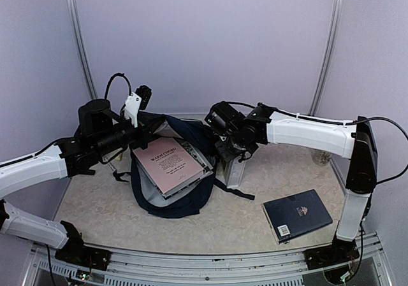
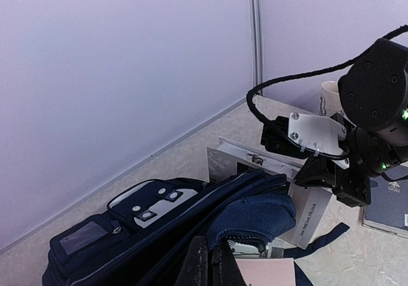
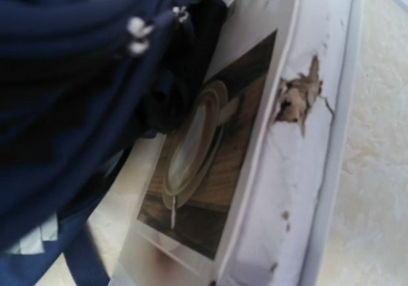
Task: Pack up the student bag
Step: Adjust the book at the center of the board.
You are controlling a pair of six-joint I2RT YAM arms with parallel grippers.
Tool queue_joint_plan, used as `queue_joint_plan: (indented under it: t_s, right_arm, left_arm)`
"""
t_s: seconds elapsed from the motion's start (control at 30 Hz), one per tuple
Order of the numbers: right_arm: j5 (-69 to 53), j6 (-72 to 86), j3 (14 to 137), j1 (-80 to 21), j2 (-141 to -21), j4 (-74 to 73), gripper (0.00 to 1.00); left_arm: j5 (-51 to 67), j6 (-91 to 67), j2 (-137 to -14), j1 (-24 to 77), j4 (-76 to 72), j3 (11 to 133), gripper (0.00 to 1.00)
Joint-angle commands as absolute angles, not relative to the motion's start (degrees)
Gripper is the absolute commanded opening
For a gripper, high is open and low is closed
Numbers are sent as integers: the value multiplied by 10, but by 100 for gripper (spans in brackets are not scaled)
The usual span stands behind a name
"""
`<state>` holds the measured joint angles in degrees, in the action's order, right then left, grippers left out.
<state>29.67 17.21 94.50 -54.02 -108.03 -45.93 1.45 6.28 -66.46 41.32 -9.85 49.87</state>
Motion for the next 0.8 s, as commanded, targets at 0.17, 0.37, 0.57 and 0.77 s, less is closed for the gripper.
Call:
queue_joint_plan:
  t_s: [0.17,0.37,0.57,0.77]
  right_arm:
    - [277,116,956,-540,-1113,-489,0]
    - [247,113,947,-540,-1110,-467,9]
    - [249,113,949,-540,-1109,-465,13]
    - [242,109,956,-540,-1110,-459,16]
  left_arm:
    - [25,65,-654,415,-140,528,0]
    - [24,66,-655,415,-140,528,0]
    - [25,66,-656,415,-140,528,0]
    - [26,66,-657,415,-140,528,0]
